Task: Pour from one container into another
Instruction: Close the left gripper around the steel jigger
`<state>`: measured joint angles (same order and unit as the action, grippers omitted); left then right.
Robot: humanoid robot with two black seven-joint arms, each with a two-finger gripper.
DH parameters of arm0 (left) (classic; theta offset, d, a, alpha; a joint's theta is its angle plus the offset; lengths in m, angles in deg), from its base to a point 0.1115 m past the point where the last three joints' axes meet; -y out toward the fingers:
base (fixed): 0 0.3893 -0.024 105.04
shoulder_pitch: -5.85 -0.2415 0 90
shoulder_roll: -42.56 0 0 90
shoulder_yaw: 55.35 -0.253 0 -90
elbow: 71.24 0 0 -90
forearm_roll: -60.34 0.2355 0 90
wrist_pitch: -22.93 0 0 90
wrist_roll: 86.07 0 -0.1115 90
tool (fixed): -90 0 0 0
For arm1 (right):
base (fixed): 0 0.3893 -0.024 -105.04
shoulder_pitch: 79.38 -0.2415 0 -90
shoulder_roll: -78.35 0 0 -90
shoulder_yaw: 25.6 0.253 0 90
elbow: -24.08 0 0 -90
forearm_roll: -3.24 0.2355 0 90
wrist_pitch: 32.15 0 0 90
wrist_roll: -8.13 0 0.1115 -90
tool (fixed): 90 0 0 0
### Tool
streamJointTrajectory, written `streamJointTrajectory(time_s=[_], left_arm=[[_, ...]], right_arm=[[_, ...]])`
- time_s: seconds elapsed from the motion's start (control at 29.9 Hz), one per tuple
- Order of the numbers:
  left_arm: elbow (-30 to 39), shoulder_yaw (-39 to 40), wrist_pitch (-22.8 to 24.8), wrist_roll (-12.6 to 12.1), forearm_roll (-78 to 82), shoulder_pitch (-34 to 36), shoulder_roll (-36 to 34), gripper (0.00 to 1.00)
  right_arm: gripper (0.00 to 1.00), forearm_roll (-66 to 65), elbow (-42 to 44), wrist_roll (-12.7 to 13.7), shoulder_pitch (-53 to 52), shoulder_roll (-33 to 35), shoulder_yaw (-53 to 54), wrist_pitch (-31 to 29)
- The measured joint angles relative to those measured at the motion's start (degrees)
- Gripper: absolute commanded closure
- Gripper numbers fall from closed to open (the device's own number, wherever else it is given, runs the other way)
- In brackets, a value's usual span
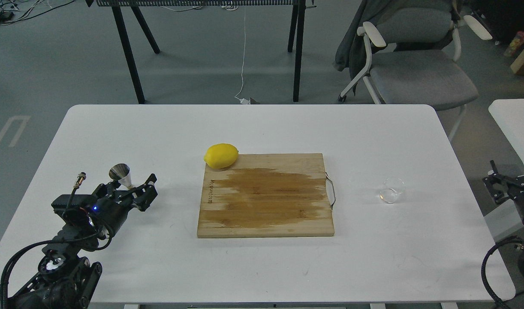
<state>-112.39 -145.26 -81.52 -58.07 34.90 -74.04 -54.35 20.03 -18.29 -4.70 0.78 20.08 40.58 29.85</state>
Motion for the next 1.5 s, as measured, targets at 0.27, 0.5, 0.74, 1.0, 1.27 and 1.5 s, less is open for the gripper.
streamJointTrajectory(time_s=[0.27,0.5,0.74,1.0,1.27,1.5], left_arm=[[6.3,0.2,-3.5,0.0,2.2,3.2,0.0,0.21],[9.2,0.6,-5.5,0.0,4.0,4.3,0.1,0.43],[9.3,4.7,-5.6,0.0,8.9,4.7,1.2,0.61],[9.3,7.7,-5.6,0.0,12.3,4.8,2.0,0.81],[9.3,7.8,-5.6,0.0,12.4,4.8,1.9,0.89],[8.8,7.8,-5.6,0.0,12.4,4.8,1.2,0.89]], right_arm=[[0.0,0.1,0.0,-0.2,0.5,0.0,0.0,0.0],[0.0,0.1,0.0,-0.4,0.5,0.0,0.0,0.0],[0.0,0.1,0.0,-0.4,0.6,0.0,0.0,0.0],[0.0,0.1,0.0,-0.4,0.6,-0.1,0.0,0.0],[0.0,0.1,0.0,-0.4,0.6,-0.1,0.0,0.0],[0.0,0.1,0.8,-0.4,0.7,-0.2,0.0,0.0]])
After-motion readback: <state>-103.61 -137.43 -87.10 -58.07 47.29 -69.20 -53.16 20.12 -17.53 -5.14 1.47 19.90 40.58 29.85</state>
